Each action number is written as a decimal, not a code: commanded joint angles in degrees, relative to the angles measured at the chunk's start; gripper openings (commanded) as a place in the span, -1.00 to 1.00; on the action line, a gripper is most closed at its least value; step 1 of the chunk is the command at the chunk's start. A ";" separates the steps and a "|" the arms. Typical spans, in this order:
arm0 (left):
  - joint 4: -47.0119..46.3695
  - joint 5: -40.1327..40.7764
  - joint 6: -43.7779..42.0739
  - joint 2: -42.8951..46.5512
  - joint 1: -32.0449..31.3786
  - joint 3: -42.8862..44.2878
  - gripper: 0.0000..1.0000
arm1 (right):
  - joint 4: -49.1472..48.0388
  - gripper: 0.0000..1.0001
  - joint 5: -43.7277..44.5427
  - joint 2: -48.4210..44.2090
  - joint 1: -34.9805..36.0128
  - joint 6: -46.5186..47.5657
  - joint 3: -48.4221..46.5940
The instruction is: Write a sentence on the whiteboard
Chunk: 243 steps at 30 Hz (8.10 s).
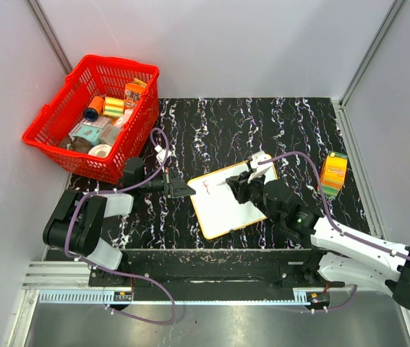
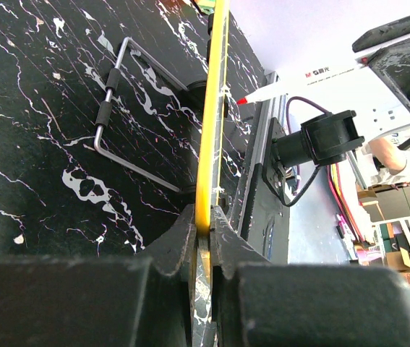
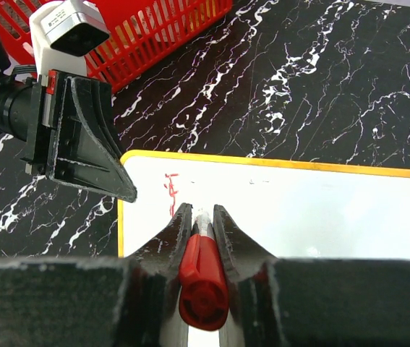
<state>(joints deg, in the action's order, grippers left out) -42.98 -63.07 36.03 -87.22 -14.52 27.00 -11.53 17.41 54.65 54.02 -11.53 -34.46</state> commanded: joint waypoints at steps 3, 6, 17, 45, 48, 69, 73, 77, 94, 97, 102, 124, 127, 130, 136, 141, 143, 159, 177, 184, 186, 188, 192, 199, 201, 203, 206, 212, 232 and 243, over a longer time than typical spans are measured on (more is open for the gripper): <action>-1.40 0.40 -5.09 0.91 -0.77 1.03 -1.00 | -4.90 -1.00 0.61 1.07 0.38 -0.33 0.09; -1.23 0.40 -5.01 0.82 -0.77 1.12 -1.00 | -5.34 -1.00 0.34 1.86 0.38 -0.69 -0.08; -1.05 0.31 -5.18 0.82 -0.86 1.12 -1.00 | -6.93 -1.00 -0.18 5.29 0.47 -1.39 -0.52; -0.96 0.40 -5.18 1.09 -0.94 1.12 -1.00 | -0.86 -1.00 2.45 2.04 0.38 -2.71 1.15; -0.96 0.40 -5.27 1.09 -0.94 1.12 -1.00 | -1.48 -1.00 3.68 2.39 0.39 -2.10 0.36; -0.35 0.40 -5.62 1.00 -1.12 1.30 -1.00 | -5.96 -1.00 5.97 4.59 0.38 -2.00 -1.31; -0.35 0.58 -5.71 1.00 -1.12 1.30 -1.00 | -5.79 -1.00 6.06 4.76 0.47 -2.09 -1.93; -0.35 0.40 -5.71 1.00 -1.21 1.38 -1.00 | -6.22 -1.00 5.80 4.94 0.39 -2.01 -1.67; 0.09 0.49 -5.80 1.18 -1.30 1.47 -1.00 | -2.97 -1.00 4.21 3.80 0.47 -2.97 -0.08; 0.18 0.58 -5.89 1.18 -1.30 1.47 -1.00 | -2.53 -1.00 3.51 3.53 0.47 -3.06 0.00; 0.35 0.58 -5.97 1.18 -1.30 1.47 -1.00 | -1.39 -1.00 2.72 3.62 0.47 -3.24 0.18; 0.88 0.58 -6.33 1.26 -1.30 1.65 -1.00 | 0.02 -1.00 3.95 1.34 0.47 -2.62 0.71; 0.97 0.66 -6.50 1.35 -1.30 1.56 -1.00 | -1.56 -1.00 3.08 -0.59 0.47 -2.62 0.97; 1.14 0.75 -6.50 1.44 -1.30 1.65 -1.00 | -4.29 -1.00 3.94 -3.85 0.47 -2.18 1.76; 1.32 0.75 -6.59 1.53 -1.38 1.65 -1.00 | -4.11 -1.00 6.94 -0.79 0.38 -0.51 -0.70; 1.41 0.67 -6.76 1.61 -1.38 1.56 -1.00 | -4.64 -1.00 7.11 1.24 0.38 -0.69 -1.58; 1.41 0.84 -6.68 1.53 -1.38 1.65 -1.00 | -5.25 -1.00 6.94 1.33 0.38 -0.60 -1.05; 2.46 1.02 -7.38 1.53 -1.56 1.91 -1.00 | -7.81 -1.00 7.20 1.77 0.38 -0.25 0.18; 2.64 1.02 -7.55 1.61 -1.65 1.91 -1.00 | -2.53 -1.00 5.44 0.90 0.38 -2.88 2.73; 2.82 1.02 -7.64 1.53 -1.65 2.00 -1.00 | -1.48 -1.00 4.30 -0.86 0.38 -3.41 4.57; 2.90 1.10 -7.64 1.53 -1.65 2.00 -1.00 | -1.57 -1.00 4.30 -1.21 0.38 -3.50 4.49; 2.90 1.02 -7.64 1.61 -1.65 2.09 -1.00 | -1.74 -1.00 4.30 -1.39 0.38 -3.50 4.14; 2.99 1.11 -7.73 1.61 -1.65 1.91 -1.00 | -2.79 -1.00 3.95 -2.62 0.38 -3.06 1.95; 3.25 1.19 -7.99 1.70 -1.74 1.91 -1.00 | -4.73 -1.00 4.48 -1.04 0.38 -1.48 -1.49; 3.26 1.19 -7.99 1.70 -1.74 2.09 -1.00 | -5.52 -1.00 4.82 -0.69 0.38 -1.30 -1.84; 3.34 1.19 -7.91 1.79 -1.74 2.09 -1.00 | -5.87 -1.00 5.26 -0.16 0.38 -1.30 -2.19; 3.43 1.19 -7.99 1.70 -1.74 2.09 -1.00 | -5.87 -1.00 6.84 1.24 0.39 -1.04 -2.98; 3.43 1.11 -8.08 1.70 -1.82 2.00 -1.00 | -6.05 -1.00 8.96 4.66 0.38 -1.04 -3.07; 4.13 1.37 -8.52 1.97 -1.91 2.00 -1.00 | -3.15 -1.00 9.05 -1.40 0.38 -1.83 0.53; 4.40 1.46 -8.78 1.88 -2.00 2.00 -1.00 | -3.68 -1.00 9.13 0.19 0.38 -2.79 2.02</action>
<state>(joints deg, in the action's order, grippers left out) -38.65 -62.06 33.45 -86.28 -15.35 28.16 -13.61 24.60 54.61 54.33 -13.43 -32.91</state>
